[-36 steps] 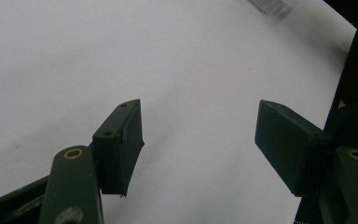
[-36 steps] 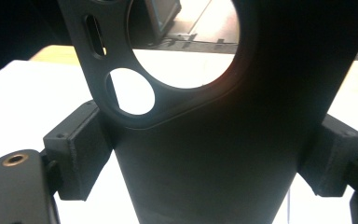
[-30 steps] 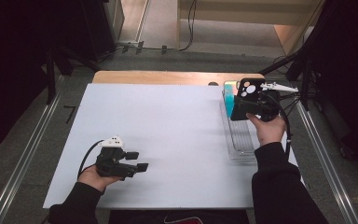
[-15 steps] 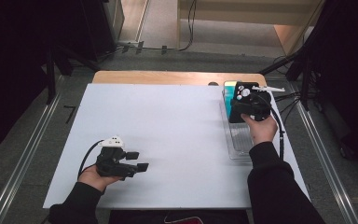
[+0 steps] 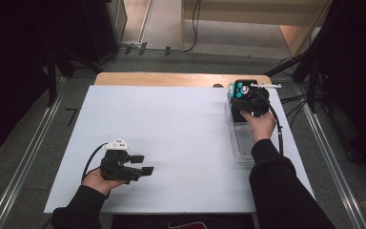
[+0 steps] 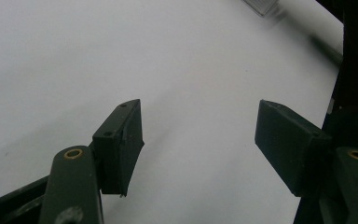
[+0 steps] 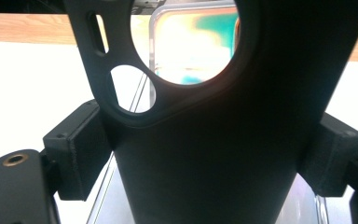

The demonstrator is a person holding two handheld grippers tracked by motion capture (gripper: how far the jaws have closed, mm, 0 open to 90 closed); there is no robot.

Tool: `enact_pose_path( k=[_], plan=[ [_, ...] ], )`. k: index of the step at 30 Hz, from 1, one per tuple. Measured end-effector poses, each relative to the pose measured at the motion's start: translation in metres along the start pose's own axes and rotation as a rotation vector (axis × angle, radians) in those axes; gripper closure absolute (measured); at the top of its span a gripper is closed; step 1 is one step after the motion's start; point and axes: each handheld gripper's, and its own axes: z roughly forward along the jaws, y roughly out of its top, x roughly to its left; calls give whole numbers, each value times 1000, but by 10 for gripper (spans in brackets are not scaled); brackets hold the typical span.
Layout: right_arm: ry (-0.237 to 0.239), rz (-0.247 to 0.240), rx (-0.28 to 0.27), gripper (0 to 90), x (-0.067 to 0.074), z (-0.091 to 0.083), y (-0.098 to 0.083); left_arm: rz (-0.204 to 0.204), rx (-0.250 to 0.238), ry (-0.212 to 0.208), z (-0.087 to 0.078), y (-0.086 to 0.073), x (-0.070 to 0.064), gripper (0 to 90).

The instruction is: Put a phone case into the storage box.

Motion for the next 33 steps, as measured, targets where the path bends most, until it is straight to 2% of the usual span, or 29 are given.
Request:
enact_pose_path(
  k=[9,19,25,29,30,33],
  plan=[
    [-24,21,8,129,-1,9,11,3,0,-4,0,0,1,324],
    [-42,2,0,128,3,16,19,8,3,-7,1,0,-1,324],
    [-52,15,19,115,3,18,20,7,3,-6,1,1,-1,323],
    [-61,6,22,95,5,19,20,7,5,-4,1,1,-1,323],
    [-54,9,27,69,5,19,20,5,1,-6,1,0,-1,323],
    [-51,9,56,66,1,21,19,3,2,-6,1,0,-1,324]
  ],
)
